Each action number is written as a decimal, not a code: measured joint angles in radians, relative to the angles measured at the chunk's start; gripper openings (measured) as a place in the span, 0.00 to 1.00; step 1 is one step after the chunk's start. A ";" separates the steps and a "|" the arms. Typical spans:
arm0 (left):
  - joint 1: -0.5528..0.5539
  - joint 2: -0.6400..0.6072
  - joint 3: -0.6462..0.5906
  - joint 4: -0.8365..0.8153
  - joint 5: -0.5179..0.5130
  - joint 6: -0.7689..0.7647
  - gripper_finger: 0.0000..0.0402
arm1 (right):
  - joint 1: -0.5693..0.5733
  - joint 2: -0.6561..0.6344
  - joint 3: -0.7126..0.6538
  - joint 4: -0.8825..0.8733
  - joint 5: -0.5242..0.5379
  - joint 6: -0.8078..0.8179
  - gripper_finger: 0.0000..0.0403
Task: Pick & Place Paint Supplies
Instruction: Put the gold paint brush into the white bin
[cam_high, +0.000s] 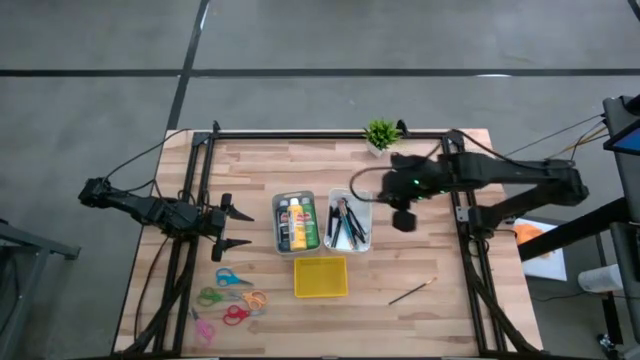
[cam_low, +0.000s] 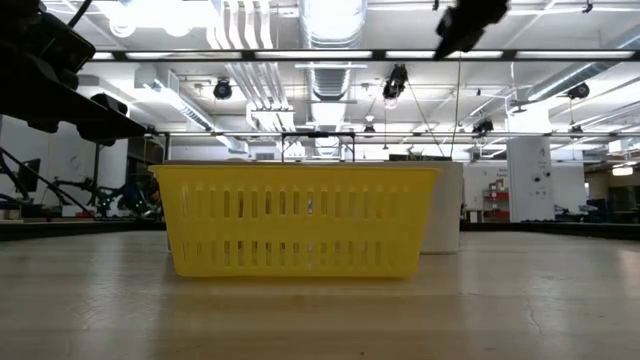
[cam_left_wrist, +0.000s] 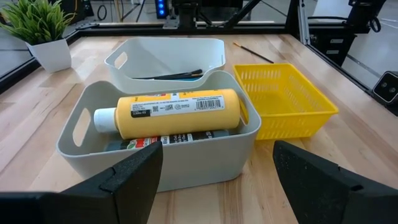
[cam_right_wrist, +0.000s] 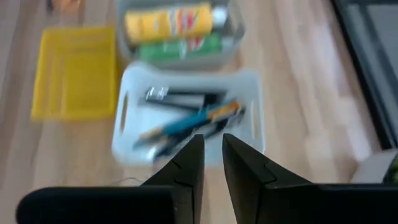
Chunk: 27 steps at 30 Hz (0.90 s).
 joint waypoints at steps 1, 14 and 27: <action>0.000 0.000 0.000 0.000 0.000 0.000 0.76 | 0.011 -0.016 -0.005 -0.031 0.000 0.002 0.14; 0.000 0.000 0.000 0.000 0.000 0.000 0.76 | 0.310 -0.149 -0.211 -0.137 -0.004 0.263 0.14; 0.000 0.000 0.000 0.000 0.000 0.000 0.76 | 0.714 0.017 -0.321 -0.058 -0.012 0.455 0.14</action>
